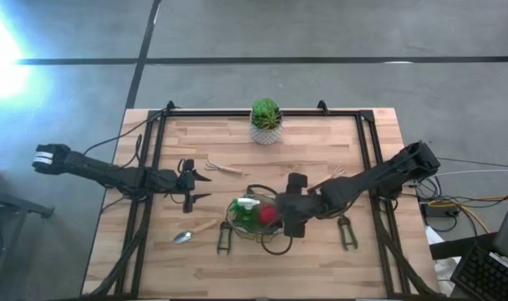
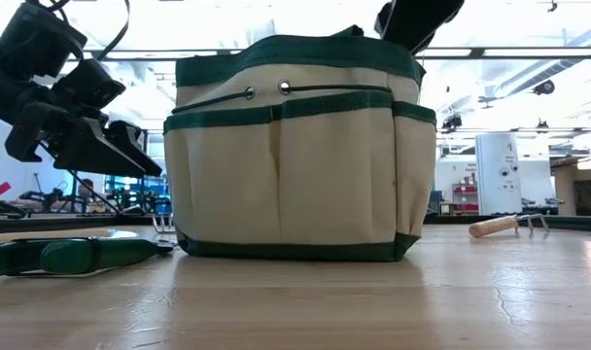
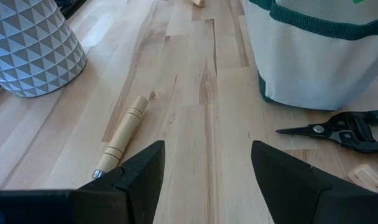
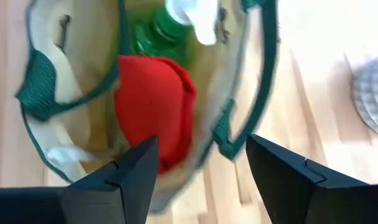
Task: Pick & Place Garden tools in Gardening bag
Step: Put the right green shear scissors into the white gardening bag
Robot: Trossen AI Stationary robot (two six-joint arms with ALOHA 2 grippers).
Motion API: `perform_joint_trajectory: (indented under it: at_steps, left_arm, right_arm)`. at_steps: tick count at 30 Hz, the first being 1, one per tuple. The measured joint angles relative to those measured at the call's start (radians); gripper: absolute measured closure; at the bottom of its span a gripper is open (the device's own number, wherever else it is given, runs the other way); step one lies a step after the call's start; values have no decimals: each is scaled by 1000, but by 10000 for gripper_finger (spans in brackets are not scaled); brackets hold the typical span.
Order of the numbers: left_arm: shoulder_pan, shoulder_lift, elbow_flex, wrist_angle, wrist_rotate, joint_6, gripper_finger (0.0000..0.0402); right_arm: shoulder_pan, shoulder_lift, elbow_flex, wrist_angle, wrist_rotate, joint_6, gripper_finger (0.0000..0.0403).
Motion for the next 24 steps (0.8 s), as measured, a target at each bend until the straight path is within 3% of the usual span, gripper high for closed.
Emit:
perform_joint_trajectory:
  at_steps: [9,18,24]
  left_arm:
    - [0,0,0,0,0,0,161]
    - [0,0,0,0,0,0,161]
    - [0,0,0,0,0,0,161]
  right_arm:
    - [0,-95,46,-243,-3,190,183]
    - [0,-238,45,-516,-134,648,188]
    - [0,-313,-1,-602,-186,834,187]
